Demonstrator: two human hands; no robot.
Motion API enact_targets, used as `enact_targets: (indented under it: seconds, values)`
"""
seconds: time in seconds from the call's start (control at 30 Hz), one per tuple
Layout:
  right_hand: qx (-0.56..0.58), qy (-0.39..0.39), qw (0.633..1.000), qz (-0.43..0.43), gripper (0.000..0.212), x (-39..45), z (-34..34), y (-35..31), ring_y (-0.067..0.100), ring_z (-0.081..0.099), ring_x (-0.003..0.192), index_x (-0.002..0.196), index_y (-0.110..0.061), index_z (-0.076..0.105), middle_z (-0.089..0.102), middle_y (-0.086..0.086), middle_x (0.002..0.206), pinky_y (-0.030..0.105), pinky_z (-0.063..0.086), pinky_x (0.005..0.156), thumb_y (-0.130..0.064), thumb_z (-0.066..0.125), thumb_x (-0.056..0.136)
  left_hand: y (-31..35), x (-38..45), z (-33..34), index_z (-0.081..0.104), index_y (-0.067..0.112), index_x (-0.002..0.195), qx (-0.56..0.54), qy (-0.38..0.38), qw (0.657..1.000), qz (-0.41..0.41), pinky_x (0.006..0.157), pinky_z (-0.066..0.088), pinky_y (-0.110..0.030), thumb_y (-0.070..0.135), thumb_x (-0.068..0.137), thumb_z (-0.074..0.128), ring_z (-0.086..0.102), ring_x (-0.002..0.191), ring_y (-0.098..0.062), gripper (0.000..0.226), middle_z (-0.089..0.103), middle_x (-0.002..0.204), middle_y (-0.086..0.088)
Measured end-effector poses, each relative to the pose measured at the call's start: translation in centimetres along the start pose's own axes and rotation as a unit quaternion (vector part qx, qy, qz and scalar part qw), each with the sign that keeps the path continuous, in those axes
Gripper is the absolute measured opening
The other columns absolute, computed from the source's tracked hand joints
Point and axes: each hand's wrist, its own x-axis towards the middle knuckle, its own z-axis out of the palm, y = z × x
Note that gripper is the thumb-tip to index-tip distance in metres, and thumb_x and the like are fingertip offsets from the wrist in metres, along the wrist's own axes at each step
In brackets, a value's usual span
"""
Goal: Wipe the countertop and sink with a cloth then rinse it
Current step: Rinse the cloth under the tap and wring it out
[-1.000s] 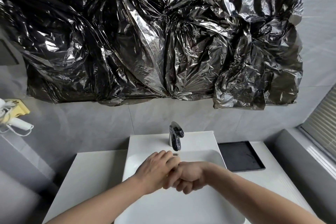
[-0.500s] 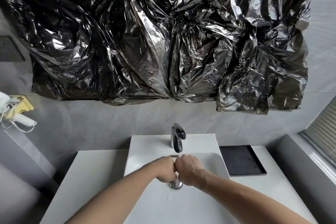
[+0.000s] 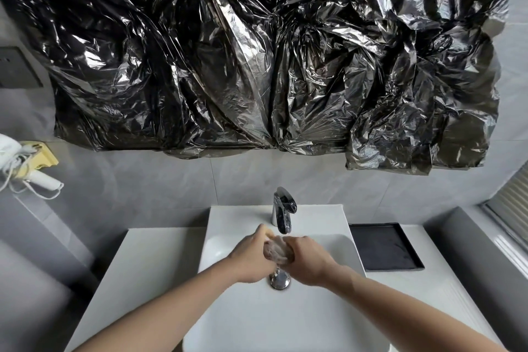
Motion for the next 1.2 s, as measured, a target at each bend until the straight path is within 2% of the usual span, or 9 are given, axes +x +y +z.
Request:
enact_targets:
  seconds: [0.1, 0.23, 0.43, 0.53, 0.63, 0.77, 0.9, 1.0, 1.2]
  values:
    - [0.144, -0.009, 0.989, 0.035, 0.038, -0.5, -0.6, 0.8, 0.013, 0.056, 0.070, 0.098, -0.022, 0.058, 0.066, -0.007, 0.079, 0.032, 0.050, 0.067, -0.054, 0.071, 0.081, -0.5, -2.3, -0.1, 0.041, 0.042, 0.129, 0.084, 0.072, 0.985, 0.135, 0.086, 0.047, -0.025, 0.032, 0.086, 0.063, 0.055, 0.095, -0.002, 0.048, 0.046, 0.120, 0.025]
    - [0.178, -0.036, 0.983, -0.010, 0.061, -1.0, -1.0, 1.4, 0.005, 0.056, 0.067, 0.130, -0.030, 0.047, 0.068, -0.014, 0.076, 0.030, 0.051, 0.077, -0.038, 0.072, 0.075, -0.9, -3.1, -0.6, 0.062, 0.041, 0.117, 0.015, 0.062, 0.988, 0.140, 0.083, 0.052, -0.026, 0.036, 0.098, 0.058, 0.061, 0.086, -0.002, 0.020, 0.064, 0.110, 0.025]
    - [0.172, -0.133, 0.976, -0.011, 0.016, -1.6, -2.2, -1.7, 0.002, 0.047, 0.058, 0.085, -0.026, 0.060, 0.055, -0.015, 0.066, 0.014, 0.041, 0.058, -0.029, 0.074, 0.081, 0.6, -2.7, -1.8, 0.055, 0.039, 0.104, 0.032, 0.142, 0.983, 0.108, 0.074, 0.054, -0.031, 0.050, 0.087, 0.065, 0.062, 0.075, -0.006, 0.022, 0.067, 0.093, 0.021]
    - [0.269, -0.142, 0.949, 0.084, 0.031, -1.3, -3.1, -1.3, 0.011, 0.037, 0.053, 0.060, -0.027, 0.053, 0.044, -0.011, 0.058, 0.023, 0.032, 0.050, -0.019, 0.073, 0.082, -0.1, -3.2, -2.2, 0.049, 0.045, 0.128, 0.152, 0.204, 0.934, 0.252, 0.084, 0.054, -0.028, 0.038, 0.093, 0.060, 0.060, 0.100, 0.001, 0.038, 0.054, 0.128, 0.028]
    - [0.342, -0.212, 0.908, 0.117, 0.048, -1.3, -3.8, -1.5, 0.013, 0.020, 0.049, 0.058, -0.025, 0.033, 0.027, -0.005, 0.056, 0.026, 0.016, 0.046, -0.006, 0.068, 0.083, -0.5, -3.7, -1.9, 0.018, 0.041, 0.159, 0.270, 0.088, 0.898, 0.336, 0.098, 0.046, -0.025, 0.031, 0.095, 0.050, 0.043, 0.133, -0.005, 0.072, 0.027, 0.161, 0.023]
    - [0.406, -0.356, 0.835, 0.105, 0.052, -1.1, -3.9, -3.2, 0.014, 0.007, 0.057, 0.070, -0.024, 0.019, 0.007, 0.005, 0.076, 0.018, 0.016, 0.040, -0.003, 0.063, 0.087, 0.2, -2.4, -1.2, 0.041, 0.029, 0.136, 0.333, 0.081, 0.891, 0.298, 0.089, 0.040, -0.030, 0.039, 0.086, 0.051, 0.051, 0.108, -0.018, 0.052, 0.058, 0.120, 0.010]
    - [0.293, -0.297, 0.899, 0.132, 0.025, -1.3, -2.7, -4.4, 0.014, 0.020, 0.049, 0.069, -0.020, 0.058, 0.024, 0.004, 0.064, 0.021, 0.019, 0.042, 0.001, 0.061, 0.081, 2.1, -1.4, -1.7, 0.055, 0.020, 0.101, 0.453, 0.078, 0.854, 0.245, 0.076, 0.029, -0.034, 0.025, 0.082, 0.067, 0.056, 0.091, -0.026, 0.023, 0.067, 0.088, -0.002]
    - [0.035, -0.183, 0.979, 0.087, 0.024, -1.6, -1.8, -4.9, 0.024, 0.043, 0.064, 0.068, -0.020, 0.054, 0.045, 0.001, 0.066, 0.023, 0.027, 0.045, -0.005, 0.052, 0.086, 2.9, -0.9, -1.4, 0.067, 0.018, 0.101, 0.478, 0.036, 0.857, 0.188, 0.081, 0.037, -0.036, 0.015, 0.086, 0.055, 0.064, 0.091, -0.033, 0.020, 0.073, 0.095, -0.008]
    - [-0.096, -0.053, 0.993, 0.051, 0.011, -1.3, 0.3, -2.7, 0.036, 0.056, 0.073, 0.064, -0.014, 0.050, 0.048, 0.000, 0.064, 0.032, 0.040, 0.060, -0.011, 0.054, 0.075, 4.0, -0.8, -0.2, 0.066, 0.012, 0.083, 0.381, -0.014, 0.922, 0.070, 0.069, 0.041, -0.036, 0.019, 0.083, 0.048, 0.055, 0.079, -0.038, 0.020, 0.071, 0.096, -0.016]
